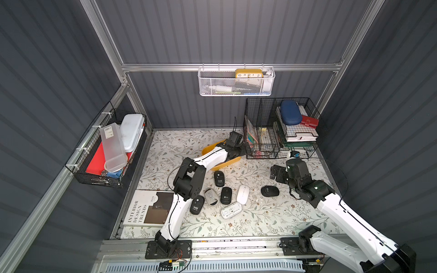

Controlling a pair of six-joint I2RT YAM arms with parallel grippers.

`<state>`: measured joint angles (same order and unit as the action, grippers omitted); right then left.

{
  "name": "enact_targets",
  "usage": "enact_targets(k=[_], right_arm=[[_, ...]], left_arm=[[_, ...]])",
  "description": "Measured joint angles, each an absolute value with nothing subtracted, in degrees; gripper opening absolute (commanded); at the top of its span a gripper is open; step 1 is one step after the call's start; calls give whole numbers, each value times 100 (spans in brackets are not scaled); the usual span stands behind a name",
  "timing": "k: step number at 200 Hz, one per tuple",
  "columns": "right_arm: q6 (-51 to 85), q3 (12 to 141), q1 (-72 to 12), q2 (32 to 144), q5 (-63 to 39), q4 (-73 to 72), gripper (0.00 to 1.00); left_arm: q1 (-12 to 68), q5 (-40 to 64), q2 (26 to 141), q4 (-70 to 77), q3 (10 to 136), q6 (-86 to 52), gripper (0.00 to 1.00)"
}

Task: Put the mouse in the storage box
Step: Move the storage box to the center of the board, then pick up the mouse from the center of the board.

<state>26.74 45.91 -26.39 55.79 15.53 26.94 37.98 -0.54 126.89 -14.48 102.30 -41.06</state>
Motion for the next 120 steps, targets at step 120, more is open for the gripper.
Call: enact_targets(k=[120], right_arm=[[2945, 7850, -5749, 9631, 1522, 3457, 93]], left_arm=[[871, -836, 8018, -996, 5854, -4372, 99]])
